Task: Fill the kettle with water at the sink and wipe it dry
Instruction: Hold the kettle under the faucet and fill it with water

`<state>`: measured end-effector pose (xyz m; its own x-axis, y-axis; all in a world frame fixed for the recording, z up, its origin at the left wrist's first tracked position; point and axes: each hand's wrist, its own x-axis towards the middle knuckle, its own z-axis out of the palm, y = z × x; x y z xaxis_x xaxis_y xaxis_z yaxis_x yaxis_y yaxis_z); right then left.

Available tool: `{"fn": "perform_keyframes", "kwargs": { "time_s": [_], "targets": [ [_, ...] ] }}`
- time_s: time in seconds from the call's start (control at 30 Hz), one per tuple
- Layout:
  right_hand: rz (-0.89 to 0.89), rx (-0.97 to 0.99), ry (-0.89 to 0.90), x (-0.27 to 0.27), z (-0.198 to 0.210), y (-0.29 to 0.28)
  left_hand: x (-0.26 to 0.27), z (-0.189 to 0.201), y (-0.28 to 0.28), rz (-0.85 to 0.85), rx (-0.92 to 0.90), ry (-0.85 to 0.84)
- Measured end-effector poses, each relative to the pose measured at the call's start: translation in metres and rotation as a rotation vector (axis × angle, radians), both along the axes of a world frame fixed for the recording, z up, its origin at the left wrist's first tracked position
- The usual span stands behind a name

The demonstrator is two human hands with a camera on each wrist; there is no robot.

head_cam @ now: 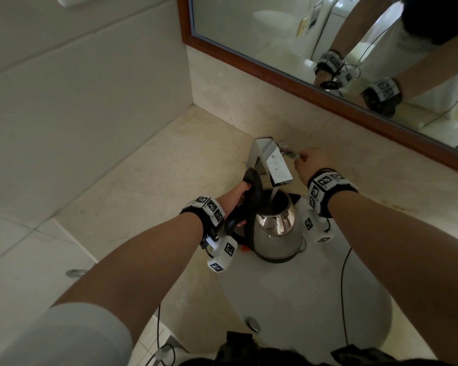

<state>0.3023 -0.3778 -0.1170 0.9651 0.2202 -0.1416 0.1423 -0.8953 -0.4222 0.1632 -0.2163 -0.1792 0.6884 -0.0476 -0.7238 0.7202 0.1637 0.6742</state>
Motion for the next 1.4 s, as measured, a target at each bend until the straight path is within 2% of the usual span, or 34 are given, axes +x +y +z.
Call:
{"fn": "perform_keyframes", "kwargs": {
  "time_s": [1.4],
  "targets": [
    [0.037, -0.074, -0.032, -0.0002, 0.0009, -0.0001, 0.0005, -0.0019, 0.0002, -0.019, 0.005, 0.010]
  ]
}}
